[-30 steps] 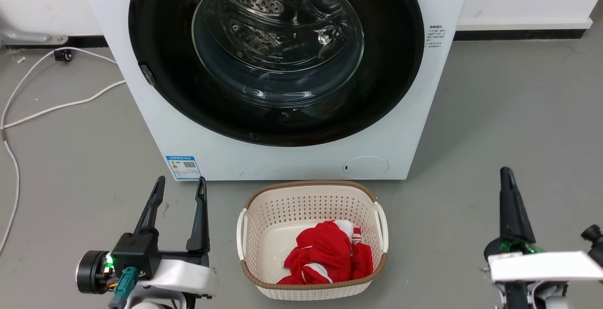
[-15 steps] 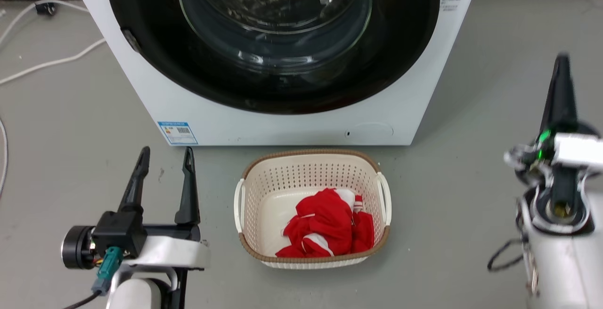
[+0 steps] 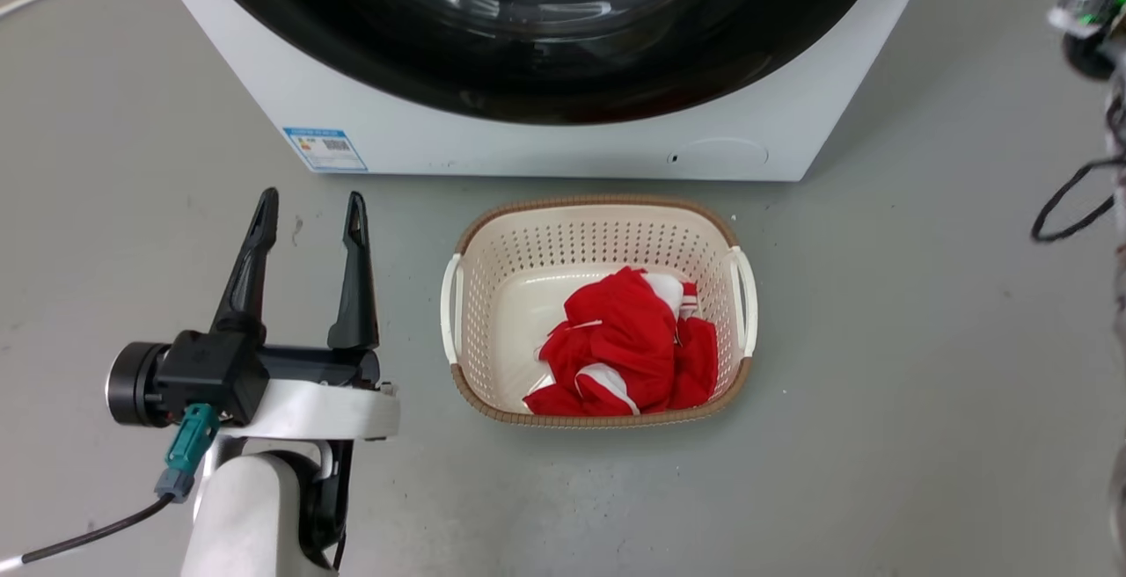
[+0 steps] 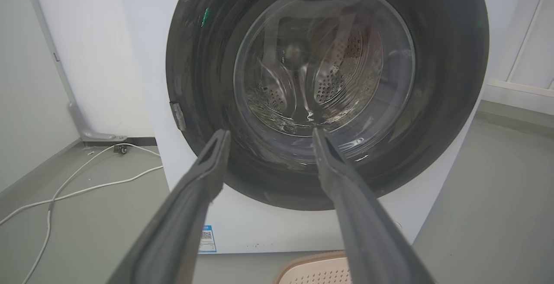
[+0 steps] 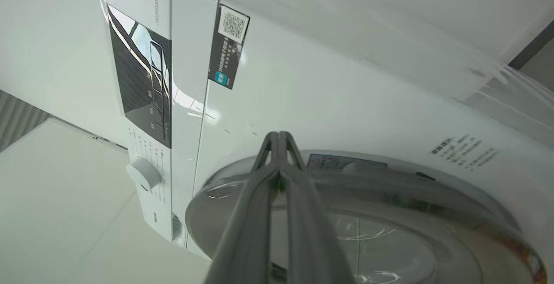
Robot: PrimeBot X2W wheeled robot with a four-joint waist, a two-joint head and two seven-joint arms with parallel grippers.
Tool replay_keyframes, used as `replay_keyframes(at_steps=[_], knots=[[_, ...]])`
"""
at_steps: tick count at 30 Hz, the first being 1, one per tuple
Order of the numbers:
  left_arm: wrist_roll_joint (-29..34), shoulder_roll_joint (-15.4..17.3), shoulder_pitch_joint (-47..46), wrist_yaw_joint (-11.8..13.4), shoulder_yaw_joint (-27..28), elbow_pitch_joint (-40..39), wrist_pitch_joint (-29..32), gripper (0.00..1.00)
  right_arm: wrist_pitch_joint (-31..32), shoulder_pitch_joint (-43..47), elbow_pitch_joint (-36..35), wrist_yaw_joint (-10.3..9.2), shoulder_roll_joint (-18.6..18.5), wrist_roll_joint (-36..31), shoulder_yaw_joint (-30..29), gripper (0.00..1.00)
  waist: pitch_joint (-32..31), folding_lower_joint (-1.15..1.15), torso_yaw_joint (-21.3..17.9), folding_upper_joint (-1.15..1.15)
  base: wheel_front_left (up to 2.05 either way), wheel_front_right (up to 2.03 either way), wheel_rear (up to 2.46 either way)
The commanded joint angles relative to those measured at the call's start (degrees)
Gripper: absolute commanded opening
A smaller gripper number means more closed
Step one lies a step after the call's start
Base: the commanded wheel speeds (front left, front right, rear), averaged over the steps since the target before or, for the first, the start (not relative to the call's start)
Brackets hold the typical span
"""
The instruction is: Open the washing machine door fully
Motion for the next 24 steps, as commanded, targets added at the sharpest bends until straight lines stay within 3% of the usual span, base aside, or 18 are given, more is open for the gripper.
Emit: replay_keyframes(at_steps=[1, 4, 17, 24], knots=[[-0.17, -0.04, -1.24, -0.21, -0.33, -0.47, -0.13, 1.0, 1.89, -3.18, 2.73, 0.0, -1.41, -1.67, 1.11, 0.0, 1.84, -0.01, 0.63, 0.0, 0.0, 0.0, 0.0], [-0.44, -0.04, -2.39, -0.36, -0.79, -1.15, -0.13, 1.0, 9.17, -11.71, 10.06, 0.0, -2.2, -4.56, 4.18, 0.0, 4.38, -0.01, 0.8, 0.0, 0.0, 0.0, 0.0], [0.02, -0.04, -5.55, -0.97, -0.18, -2.26, -0.14, 1.0, 15.83, -25.09, 21.82, 0.0, -0.64, -12.03, 8.18, 0.0, 9.52, -0.01, 1.2, 0.0, 0.0, 0.0, 0.0], [0.44, -0.04, -6.11, -1.2, -0.34, -2.36, -0.13, 1.0, 18.58, -26.91, 23.96, 0.0, 1.06, -12.17, 7.93, 0.0, 10.21, -0.01, 1.39, 0.0, 0.0, 0.0, 0.0]])
